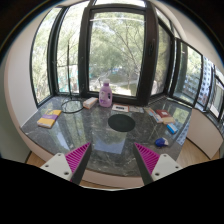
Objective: Arrange mouse
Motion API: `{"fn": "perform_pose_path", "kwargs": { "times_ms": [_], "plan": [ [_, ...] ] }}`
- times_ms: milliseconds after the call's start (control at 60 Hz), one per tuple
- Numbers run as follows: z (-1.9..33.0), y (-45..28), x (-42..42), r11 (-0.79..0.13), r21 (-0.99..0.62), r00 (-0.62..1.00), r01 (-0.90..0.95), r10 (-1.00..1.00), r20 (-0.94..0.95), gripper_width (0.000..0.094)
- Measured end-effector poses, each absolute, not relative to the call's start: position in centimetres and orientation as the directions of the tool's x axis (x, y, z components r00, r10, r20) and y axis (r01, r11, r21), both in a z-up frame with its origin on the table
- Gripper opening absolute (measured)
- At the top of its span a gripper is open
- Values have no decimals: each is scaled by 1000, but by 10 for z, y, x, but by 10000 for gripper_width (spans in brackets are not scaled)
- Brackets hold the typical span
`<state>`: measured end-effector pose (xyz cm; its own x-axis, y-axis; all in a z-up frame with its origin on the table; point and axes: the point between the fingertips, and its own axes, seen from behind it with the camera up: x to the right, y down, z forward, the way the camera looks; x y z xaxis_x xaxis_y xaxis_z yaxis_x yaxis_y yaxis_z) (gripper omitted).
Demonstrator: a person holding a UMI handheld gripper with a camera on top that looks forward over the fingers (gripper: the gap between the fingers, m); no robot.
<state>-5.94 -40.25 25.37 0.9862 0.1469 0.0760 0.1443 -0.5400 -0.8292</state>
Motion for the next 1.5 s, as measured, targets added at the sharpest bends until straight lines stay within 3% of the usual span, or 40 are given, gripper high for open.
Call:
{"fn": "perform_pose_path", "kwargs": {
  "times_ms": [133, 417, 767, 1067, 1367, 1433, 1500],
  "plan": [
    [229, -405, -45, -580, -805, 990, 127, 124, 67, 851],
    [116, -374, 60, -670, -741, 998, 46, 4, 58, 855],
    [27, -256, 211, -622, -781, 990, -57, -134, 33, 849],
    [-9, -173, 254, -632, -763, 987, -132, -158, -40, 851],
    [-8, -110, 252, -620, -765, 984, -172, -147, -102, 849],
    [-9, -97, 250, -619, -767, 984, -171, -147, -101, 825],
    [-11, -88, 255, -622, -767, 985, -157, -160, -72, 738]
  ]
}}
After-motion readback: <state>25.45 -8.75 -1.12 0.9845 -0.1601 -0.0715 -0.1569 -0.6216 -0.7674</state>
